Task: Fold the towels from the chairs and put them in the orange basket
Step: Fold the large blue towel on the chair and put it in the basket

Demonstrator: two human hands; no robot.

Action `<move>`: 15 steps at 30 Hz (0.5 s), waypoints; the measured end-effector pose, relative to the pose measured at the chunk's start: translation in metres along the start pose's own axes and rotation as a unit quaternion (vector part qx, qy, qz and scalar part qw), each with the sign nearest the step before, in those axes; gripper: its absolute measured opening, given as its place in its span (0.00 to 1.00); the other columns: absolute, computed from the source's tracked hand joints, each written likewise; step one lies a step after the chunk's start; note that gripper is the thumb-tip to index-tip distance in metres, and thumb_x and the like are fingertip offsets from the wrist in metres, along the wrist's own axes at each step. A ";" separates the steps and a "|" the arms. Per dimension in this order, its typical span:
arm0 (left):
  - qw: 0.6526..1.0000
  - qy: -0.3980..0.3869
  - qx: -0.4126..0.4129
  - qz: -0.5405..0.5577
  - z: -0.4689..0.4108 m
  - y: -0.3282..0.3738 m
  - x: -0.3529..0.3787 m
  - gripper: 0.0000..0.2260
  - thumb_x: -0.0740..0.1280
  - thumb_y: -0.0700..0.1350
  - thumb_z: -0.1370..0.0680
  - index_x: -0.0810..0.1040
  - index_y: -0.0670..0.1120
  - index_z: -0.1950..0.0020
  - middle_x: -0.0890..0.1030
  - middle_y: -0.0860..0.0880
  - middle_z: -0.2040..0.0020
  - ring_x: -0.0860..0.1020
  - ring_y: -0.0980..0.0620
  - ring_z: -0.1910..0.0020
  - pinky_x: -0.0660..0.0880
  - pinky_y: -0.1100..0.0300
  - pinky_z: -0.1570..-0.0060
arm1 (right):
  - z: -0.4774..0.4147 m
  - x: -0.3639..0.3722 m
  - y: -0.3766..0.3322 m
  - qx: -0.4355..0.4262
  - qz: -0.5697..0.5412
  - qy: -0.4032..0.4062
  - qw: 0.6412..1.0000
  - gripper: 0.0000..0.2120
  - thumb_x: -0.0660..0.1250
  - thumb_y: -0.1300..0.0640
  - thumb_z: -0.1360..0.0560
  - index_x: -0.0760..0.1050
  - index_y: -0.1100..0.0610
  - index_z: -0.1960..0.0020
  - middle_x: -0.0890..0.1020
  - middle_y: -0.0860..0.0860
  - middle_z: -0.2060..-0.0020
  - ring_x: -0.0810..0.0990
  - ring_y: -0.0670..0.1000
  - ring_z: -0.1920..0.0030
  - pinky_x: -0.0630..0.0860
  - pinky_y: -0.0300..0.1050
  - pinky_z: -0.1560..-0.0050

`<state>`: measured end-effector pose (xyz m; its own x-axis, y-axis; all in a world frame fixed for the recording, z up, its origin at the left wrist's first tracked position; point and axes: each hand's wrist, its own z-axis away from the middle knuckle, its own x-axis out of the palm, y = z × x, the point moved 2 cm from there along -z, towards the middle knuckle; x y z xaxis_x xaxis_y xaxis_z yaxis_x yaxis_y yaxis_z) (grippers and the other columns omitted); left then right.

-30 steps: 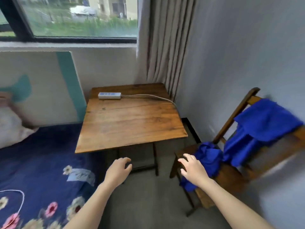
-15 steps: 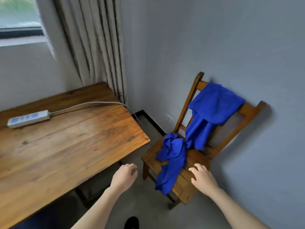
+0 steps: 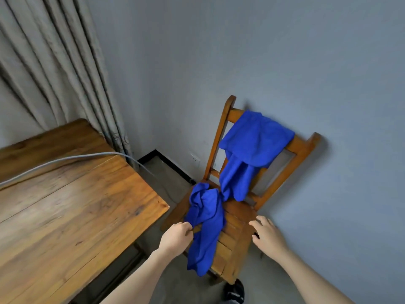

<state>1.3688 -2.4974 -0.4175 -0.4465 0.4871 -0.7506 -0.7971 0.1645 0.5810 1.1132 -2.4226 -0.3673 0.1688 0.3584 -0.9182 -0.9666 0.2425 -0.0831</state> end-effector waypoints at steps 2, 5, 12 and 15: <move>1.000 0.000 -0.014 0.000 -0.014 0.004 0.004 0.12 0.58 0.46 0.20 0.76 0.48 0.39 0.78 0.50 0.42 0.75 0.52 0.42 0.70 0.63 0.47 | -0.017 -0.007 0.005 -0.016 -0.004 0.002 1.000 0.21 0.57 0.54 0.20 0.62 0.51 0.28 0.61 0.49 0.27 0.61 0.51 0.28 0.65 0.44 0.32; 0.998 0.020 -0.056 0.003 -0.040 0.009 0.008 0.12 0.58 0.46 0.20 0.76 0.48 0.39 0.78 0.50 0.42 0.76 0.52 0.44 0.71 0.63 0.49 | -0.053 -0.018 0.016 -0.065 0.010 -0.011 0.998 0.21 0.57 0.55 0.21 0.63 0.52 0.28 0.61 0.50 0.27 0.60 0.52 0.28 0.64 0.46 0.31; 0.980 0.049 -0.187 0.047 -0.071 0.024 0.039 0.12 0.60 0.46 0.20 0.76 0.47 0.39 0.79 0.49 0.42 0.77 0.51 0.44 0.74 0.61 0.48 | -0.127 -0.022 0.034 -0.186 0.069 -0.067 0.978 0.20 0.56 0.57 0.21 0.63 0.54 0.30 0.62 0.52 0.28 0.62 0.55 0.29 0.62 0.49 0.32; 0.967 0.075 -0.234 0.073 -0.075 0.033 0.057 0.12 0.60 0.46 0.21 0.77 0.48 0.40 0.79 0.49 0.44 0.76 0.50 0.44 0.74 0.59 0.48 | -0.151 -0.015 0.039 -0.229 0.079 -0.106 0.964 0.20 0.56 0.58 0.21 0.63 0.54 0.30 0.63 0.52 0.29 0.62 0.56 0.30 0.62 0.50 0.33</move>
<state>1.2862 -2.5290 -0.4645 -0.5940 0.3398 -0.7292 -0.8021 -0.3195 0.5045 1.0443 -2.5542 -0.4154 0.0008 0.5470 -0.8371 -0.9590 -0.2368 -0.1556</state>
